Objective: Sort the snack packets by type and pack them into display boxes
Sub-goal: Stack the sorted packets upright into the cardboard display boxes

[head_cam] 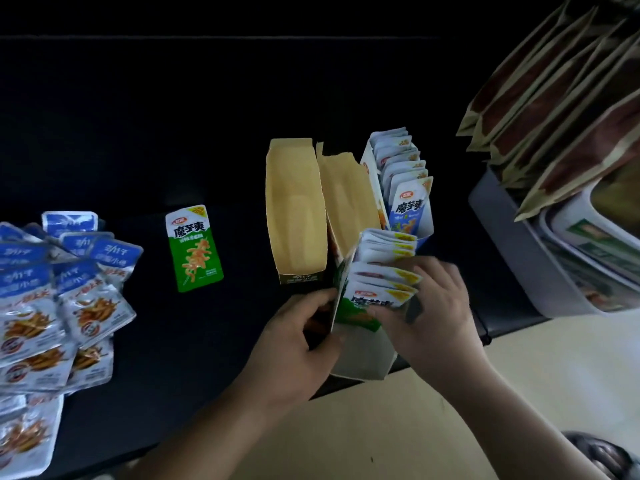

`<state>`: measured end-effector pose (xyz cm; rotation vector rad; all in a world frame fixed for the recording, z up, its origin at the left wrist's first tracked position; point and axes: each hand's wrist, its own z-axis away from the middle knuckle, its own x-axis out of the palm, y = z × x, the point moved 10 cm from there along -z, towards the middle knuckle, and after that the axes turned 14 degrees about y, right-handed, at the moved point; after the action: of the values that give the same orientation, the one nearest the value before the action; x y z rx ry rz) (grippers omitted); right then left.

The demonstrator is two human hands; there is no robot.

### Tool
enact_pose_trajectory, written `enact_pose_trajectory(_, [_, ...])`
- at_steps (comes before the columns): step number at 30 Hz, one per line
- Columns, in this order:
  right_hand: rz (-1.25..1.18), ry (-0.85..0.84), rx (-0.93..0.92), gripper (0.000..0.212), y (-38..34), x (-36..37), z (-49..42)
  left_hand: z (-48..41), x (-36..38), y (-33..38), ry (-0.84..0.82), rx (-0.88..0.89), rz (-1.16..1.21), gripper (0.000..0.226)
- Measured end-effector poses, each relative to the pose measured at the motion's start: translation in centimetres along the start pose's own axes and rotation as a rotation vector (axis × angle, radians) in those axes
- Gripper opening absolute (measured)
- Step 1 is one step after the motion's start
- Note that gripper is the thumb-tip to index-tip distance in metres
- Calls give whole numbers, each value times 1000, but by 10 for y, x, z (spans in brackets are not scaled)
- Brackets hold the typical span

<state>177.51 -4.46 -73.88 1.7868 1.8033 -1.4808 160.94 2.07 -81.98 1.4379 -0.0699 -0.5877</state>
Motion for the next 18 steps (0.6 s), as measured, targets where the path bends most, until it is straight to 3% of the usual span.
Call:
enact_pose_trajectory(2, [53, 26, 24, 59, 7, 2, 6, -2, 0, 3, 15, 21, -13, 53])
enact_pose_trajectory(5, [4, 51, 116, 100, 17, -1, 8, -6, -1, 9, 18, 34, -20, 57])
enact_pose_trajectory(7, [-10, 11, 71, 116, 13, 0, 9, -7, 0, 13, 10, 44, -29, 58])
enact_pose_trajectory(10, [18, -40, -25, 108, 6, 6, 12, -7, 1, 20, 21, 69, -27, 58])
enact_pose_trajectory(14, [19, -76, -15, 100, 9, 12, 14, -13, 0, 28, 59, 90, -8, 51])
enact_pose_trajectory(18, [-317, -42, 235, 102, 25, 13, 13, -22, -1, 35, 99, 131, 12, 40])
